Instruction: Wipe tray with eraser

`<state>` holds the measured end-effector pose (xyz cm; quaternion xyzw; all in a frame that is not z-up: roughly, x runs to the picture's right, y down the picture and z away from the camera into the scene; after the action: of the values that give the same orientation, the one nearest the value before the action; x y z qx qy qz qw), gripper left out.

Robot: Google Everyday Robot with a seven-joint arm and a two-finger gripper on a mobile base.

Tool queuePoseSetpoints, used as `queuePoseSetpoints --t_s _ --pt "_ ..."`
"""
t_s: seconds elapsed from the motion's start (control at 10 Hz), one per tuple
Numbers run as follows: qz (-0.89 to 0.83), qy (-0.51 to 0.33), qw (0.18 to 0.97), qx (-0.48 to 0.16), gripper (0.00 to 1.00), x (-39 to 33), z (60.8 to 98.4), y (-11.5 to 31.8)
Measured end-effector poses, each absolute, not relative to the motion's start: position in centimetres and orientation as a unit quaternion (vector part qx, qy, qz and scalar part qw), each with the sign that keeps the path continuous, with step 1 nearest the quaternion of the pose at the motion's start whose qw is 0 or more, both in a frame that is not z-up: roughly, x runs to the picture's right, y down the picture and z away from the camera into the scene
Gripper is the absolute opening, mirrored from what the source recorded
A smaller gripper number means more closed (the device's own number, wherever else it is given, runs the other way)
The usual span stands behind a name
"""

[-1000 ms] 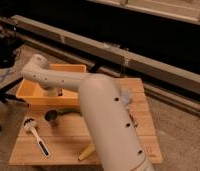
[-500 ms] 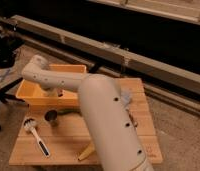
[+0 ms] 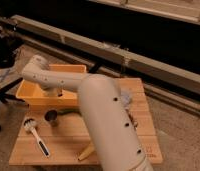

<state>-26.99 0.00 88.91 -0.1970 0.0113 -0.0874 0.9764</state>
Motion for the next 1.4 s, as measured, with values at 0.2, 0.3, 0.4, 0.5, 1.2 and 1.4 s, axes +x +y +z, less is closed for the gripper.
queuePoseSetpoints --t_s 0.2,0.3,0.4,0.5,1.2,1.4 --pt "-0.073 0.032 0.977 -0.197 0.14 -26.2 91.2 -0.9" --pt "-0.066 0.043 0.977 -0.198 0.14 -25.9 92.1 -1.2" --pt "-0.060 0.057 0.976 -0.200 0.14 -25.5 93.4 -1.4" --pt "-0.056 0.064 0.976 -0.201 0.14 -25.3 94.1 -1.6" --pt "-0.016 0.141 0.966 -0.218 0.14 -19.6 98.2 -2.4" --pt "-0.031 0.137 0.962 -0.235 0.14 -19.2 98.0 -1.6"
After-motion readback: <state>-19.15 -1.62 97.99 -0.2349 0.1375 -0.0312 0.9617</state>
